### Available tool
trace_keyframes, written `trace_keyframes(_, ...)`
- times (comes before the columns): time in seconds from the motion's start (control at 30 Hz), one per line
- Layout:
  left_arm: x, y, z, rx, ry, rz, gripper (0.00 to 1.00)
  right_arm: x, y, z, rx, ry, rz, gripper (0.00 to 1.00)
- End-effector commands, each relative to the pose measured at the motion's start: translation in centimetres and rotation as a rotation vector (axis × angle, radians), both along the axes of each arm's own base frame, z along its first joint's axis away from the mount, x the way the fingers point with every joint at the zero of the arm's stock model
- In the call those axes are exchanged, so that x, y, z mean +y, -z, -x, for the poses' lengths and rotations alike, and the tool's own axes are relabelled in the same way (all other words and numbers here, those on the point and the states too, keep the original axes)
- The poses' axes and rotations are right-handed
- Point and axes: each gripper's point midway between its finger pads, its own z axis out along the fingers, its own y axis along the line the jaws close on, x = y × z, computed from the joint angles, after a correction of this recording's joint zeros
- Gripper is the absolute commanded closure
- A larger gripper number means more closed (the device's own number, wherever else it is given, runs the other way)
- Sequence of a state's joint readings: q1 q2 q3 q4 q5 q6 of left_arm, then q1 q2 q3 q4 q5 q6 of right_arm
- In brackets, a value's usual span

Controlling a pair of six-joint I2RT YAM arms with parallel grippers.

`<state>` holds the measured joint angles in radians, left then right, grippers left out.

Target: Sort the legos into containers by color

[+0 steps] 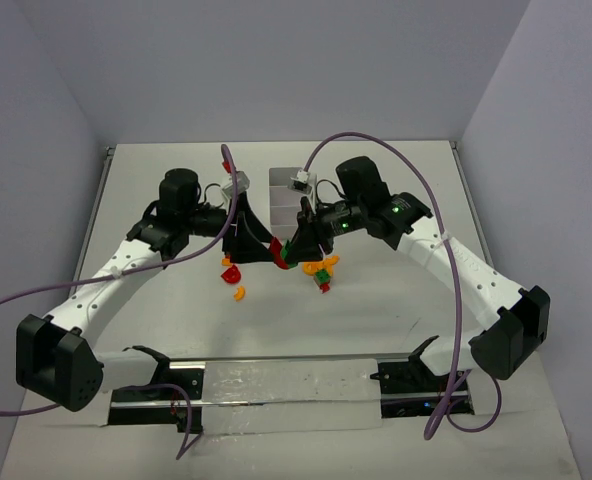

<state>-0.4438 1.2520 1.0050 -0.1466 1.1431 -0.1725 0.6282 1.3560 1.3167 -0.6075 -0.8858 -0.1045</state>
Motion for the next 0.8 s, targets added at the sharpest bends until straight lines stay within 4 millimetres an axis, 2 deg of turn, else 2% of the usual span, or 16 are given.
trace_keyframes(0.0, -0.5, -2.5, 0.4, -0.065, 0.07, 0.069, 0.25, 0.4, -2.3, 1.0, -0.054, -0.063, -0.058, 1.0)
trace_keyframes(0.1, -0.5, -2.5, 0.8, -0.054, 0.094, 0.083, 0.39, 0.5, -2.3, 1.1, -0.052, -0.07, -0.059, 1.0)
trace_keyframes(0.33, -0.4, -2.7, 1.6, -0.046, 0.136, 0.097, 0.64, 0.6, -2.4, 1.2, -0.044, -0.082, -0.065, 1.0)
trace_keyframes(0.47, -0.3, -2.6, 1.7, -0.045, 0.142, 0.092, 0.85, 0.7, -2.2, 1.0, -0.035, -0.077, -0.061, 1.0)
trace_keyframes(0.5, -0.2, -2.4, 1.8, -0.039, 0.143, 0.082, 0.95, 0.6, -2.3, 0.8, -0.036, -0.068, -0.06, 1.0)
trace_keyframes(0.53, -0.2, -2.4, 1.7, -0.064, 0.14, 0.079, 0.99, 0.5, -2.3, 0.6, -0.038, -0.063, -0.059, 1.0)
trace_keyframes(0.63, 0.3, -0.9, 1.0, -0.078, 0.095, 0.021, 1.0, -0.4, -2.4, -0.5, -0.046, -0.026, -0.055, 1.0)
trace_keyframes(0.77, 2.2, 1.6, -1.2, -0.095, -0.004, -0.064, 1.0, -2.7, -2.9, -3.0, -0.07, 0.055, -0.043, 1.0)
